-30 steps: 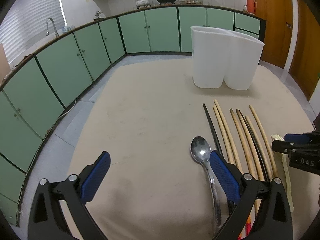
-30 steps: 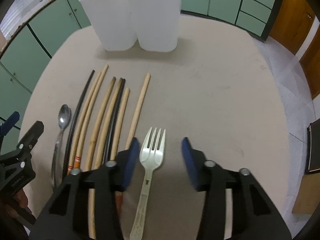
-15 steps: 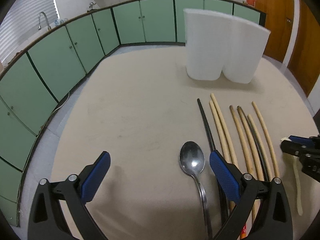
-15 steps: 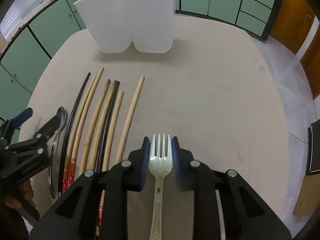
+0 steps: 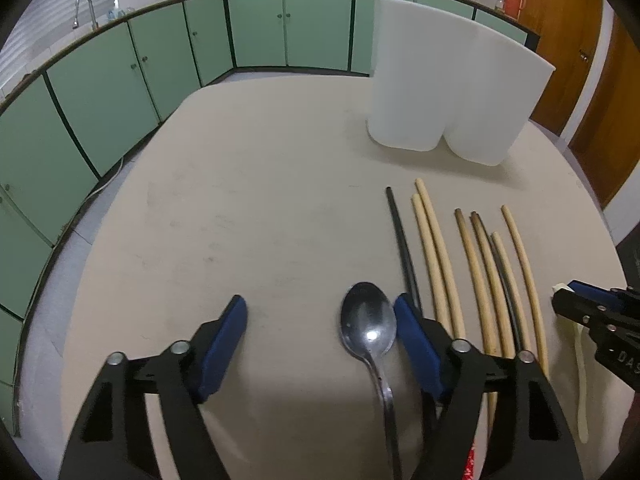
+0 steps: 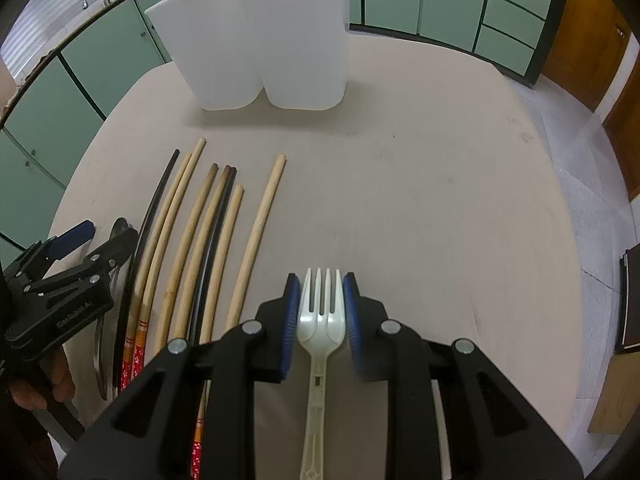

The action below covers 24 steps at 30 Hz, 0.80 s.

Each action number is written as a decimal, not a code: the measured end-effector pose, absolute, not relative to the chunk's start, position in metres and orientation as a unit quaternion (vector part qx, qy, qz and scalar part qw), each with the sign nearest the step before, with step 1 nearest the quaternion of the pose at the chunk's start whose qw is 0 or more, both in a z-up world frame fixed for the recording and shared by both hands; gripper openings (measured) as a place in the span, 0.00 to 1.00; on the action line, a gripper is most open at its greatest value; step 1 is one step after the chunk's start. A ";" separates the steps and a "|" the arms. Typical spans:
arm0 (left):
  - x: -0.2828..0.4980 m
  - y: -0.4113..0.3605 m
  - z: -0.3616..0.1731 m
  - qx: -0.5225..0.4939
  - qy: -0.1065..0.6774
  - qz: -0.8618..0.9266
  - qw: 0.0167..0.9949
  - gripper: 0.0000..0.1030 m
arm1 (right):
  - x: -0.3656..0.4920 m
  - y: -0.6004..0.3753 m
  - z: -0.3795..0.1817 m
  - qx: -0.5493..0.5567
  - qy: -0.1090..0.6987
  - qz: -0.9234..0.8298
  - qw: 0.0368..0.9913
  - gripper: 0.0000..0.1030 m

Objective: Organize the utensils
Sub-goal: 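Grasp the white plastic fork with the right tool while the left tool grasps the steel spoon, then drop the fork into the white holder with the right tool while the left tool drops the spoon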

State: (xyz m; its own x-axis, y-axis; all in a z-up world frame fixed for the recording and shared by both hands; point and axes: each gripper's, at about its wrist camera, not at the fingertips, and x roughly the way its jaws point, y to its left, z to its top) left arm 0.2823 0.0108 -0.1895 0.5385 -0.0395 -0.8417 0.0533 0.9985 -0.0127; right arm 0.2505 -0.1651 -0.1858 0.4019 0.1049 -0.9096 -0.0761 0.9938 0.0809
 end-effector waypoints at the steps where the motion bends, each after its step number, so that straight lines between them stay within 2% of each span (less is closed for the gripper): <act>1: 0.281 0.010 -0.189 0.007 0.479 -0.030 0.877 0.63 | 0.251 -0.165 -0.186 0.013 0.544 0.054 0.837 0.22; 5: 0.280 0.003 -0.188 0.007 0.474 -0.044 0.879 0.46 | 0.249 -0.162 -0.185 0.010 0.544 0.053 0.837 0.22; 7: 0.280 0.001 -0.186 0.003 0.473 -0.050 0.880 0.33 | 0.249 -0.160 -0.184 0.010 0.544 0.053 0.837 0.22; 12: 0.278 0.001 -0.187 0.000 0.469 -0.053 0.882 0.28 | 0.249 -0.161 -0.185 0.014 0.543 0.054 0.838 0.22; 24: 0.254 0.008 -0.171 -0.019 0.426 -0.066 0.902 0.27 | 0.234 -0.176 -0.170 0.049 0.504 0.068 0.860 0.21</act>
